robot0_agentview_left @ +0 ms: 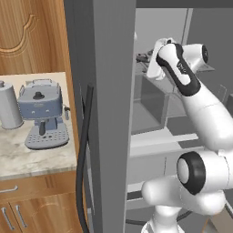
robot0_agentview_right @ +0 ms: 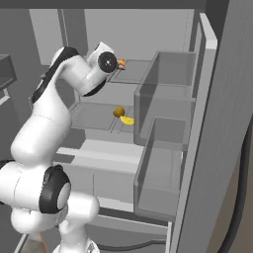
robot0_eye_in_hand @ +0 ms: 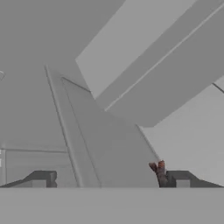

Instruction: Transport the fish and lemon wedge to the fridge. Place the fish on the rack containing meat and place the lemon wedge on the rack containing the vegetable, ensuring meats and vegetables are on different racks.

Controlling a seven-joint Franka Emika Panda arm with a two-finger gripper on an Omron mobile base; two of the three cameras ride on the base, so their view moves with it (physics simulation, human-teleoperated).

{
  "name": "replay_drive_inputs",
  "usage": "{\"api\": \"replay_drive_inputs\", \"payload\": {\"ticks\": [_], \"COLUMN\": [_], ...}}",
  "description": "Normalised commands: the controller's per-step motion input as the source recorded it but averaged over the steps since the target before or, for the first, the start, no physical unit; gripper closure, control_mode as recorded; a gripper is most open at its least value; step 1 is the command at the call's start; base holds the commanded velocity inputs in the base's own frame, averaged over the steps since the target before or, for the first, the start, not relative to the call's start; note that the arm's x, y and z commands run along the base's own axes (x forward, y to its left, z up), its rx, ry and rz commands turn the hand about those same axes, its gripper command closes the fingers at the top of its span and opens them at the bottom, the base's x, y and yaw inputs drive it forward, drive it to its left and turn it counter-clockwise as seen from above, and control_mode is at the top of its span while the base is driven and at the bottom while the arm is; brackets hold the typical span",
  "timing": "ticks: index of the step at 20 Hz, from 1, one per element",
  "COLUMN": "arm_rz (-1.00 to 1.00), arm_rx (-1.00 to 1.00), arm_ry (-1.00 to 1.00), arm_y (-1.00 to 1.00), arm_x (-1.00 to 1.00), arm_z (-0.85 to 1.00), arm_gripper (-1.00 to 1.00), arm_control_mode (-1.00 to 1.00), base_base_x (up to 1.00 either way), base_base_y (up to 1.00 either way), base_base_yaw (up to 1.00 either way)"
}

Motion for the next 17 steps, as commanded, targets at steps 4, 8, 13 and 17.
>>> {"api": "replay_drive_inputs", "payload": {"ticks": [4,8,13,17], "arm_rz": [0.0,0.0,0.0,0.0], "arm_rx": [0.0,0.0,-0.01,-0.07], "arm_ry": [0.06,0.05,0.03,0.0], "arm_y": [0.0,0.0,0.0,0.0], "arm_x": [-1.0,-1.0,-1.0,-1.0], "arm_z": [0.07,0.05,-0.01,-0.17], "arm_gripper": [-1.0,-1.0,-1.0,-1.0], "arm_control_mode": [-1.0,-1.0,-1.0,-1.0], "base_base_x": [0.0,0.0,0.0,0.0], "base_base_y": [0.0,0.0,0.0,0.0], "base_base_yaw": [0.0,0.0,0.0,0.0]}}
